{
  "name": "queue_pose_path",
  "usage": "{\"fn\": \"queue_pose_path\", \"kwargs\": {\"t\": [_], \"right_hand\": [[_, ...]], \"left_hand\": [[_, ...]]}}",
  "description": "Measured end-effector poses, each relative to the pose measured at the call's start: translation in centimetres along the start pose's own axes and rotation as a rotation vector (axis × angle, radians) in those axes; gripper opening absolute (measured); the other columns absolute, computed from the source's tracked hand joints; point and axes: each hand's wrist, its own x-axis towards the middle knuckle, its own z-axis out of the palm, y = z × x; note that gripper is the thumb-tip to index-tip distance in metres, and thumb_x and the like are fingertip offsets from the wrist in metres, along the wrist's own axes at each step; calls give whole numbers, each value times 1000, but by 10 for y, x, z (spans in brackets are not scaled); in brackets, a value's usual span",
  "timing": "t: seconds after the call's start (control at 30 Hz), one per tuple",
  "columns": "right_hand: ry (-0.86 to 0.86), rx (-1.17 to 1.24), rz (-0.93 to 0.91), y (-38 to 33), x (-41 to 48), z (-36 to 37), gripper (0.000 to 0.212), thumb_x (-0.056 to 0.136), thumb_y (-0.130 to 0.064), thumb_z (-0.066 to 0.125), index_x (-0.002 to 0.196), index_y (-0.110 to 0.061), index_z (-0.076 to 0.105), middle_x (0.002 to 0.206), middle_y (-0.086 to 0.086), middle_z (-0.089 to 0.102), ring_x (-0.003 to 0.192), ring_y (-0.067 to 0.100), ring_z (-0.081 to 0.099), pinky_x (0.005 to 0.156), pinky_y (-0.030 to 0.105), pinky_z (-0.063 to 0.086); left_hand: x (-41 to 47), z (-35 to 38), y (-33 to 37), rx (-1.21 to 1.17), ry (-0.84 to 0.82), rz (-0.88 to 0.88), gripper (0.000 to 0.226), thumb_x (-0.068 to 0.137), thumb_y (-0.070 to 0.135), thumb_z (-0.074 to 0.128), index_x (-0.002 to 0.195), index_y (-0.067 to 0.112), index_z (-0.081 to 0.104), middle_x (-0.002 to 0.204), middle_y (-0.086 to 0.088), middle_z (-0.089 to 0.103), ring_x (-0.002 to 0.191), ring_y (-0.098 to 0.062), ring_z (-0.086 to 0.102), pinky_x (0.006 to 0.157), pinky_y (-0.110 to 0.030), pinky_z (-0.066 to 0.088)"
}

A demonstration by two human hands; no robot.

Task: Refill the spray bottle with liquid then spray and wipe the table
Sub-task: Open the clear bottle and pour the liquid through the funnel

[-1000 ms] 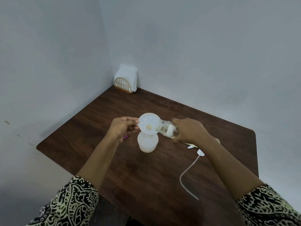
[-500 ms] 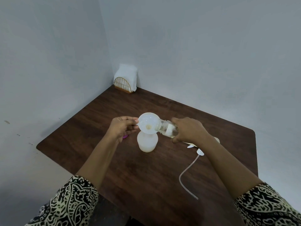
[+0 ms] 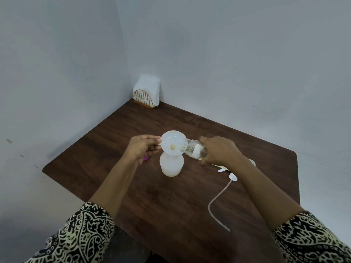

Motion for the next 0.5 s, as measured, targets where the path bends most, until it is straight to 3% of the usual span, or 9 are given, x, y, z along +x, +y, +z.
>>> {"fn": "queue_pose_path", "kwargs": {"t": [0.5], "right_hand": [[9, -2, -5, 0, 1, 1, 50, 70, -42, 71, 110, -22, 50, 83, -7, 51, 78, 17, 49, 48, 21, 21]], "left_hand": [[-2, 1, 1, -5, -2, 12, 6, 85, 0, 65, 87, 3, 69, 62, -3, 72, 55, -9, 69, 50, -19, 54]]}}
